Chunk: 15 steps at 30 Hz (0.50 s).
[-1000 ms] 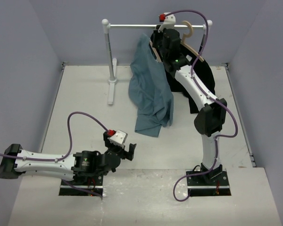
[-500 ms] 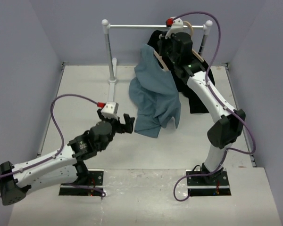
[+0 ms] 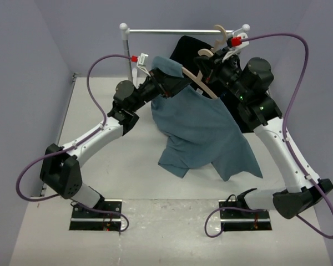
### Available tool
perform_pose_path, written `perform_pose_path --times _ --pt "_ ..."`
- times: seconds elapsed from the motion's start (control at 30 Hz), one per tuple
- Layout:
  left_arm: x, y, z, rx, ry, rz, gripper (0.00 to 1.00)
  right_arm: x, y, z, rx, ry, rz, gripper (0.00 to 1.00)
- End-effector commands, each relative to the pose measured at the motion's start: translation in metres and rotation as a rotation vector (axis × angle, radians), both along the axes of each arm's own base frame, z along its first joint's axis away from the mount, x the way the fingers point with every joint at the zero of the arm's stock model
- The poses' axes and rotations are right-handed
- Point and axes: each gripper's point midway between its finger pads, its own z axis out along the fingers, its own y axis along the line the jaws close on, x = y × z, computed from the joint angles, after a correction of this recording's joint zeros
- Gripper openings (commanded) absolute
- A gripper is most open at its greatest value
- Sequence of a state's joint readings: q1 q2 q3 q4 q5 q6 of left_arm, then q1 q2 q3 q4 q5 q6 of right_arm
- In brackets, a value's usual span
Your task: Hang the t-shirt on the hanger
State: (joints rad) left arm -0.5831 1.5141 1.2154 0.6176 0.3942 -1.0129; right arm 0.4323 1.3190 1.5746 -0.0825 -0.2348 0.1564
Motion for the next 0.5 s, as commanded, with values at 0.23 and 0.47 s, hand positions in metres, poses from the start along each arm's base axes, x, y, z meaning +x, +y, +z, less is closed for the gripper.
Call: perform_pose_path --times 0.23,0.47 --pt "0.0 -0.006 0.029 -0.248 0.143 -0.08 1.0 -0.016 0.019 0.007 0.045 -0.062 0.081 0.0" --pt "0.016 -0.008 0.006 -0.271 0.23 -0.049 0.65 -0.023 0.027 0.011 0.059 -0.076 0.099 0.0"
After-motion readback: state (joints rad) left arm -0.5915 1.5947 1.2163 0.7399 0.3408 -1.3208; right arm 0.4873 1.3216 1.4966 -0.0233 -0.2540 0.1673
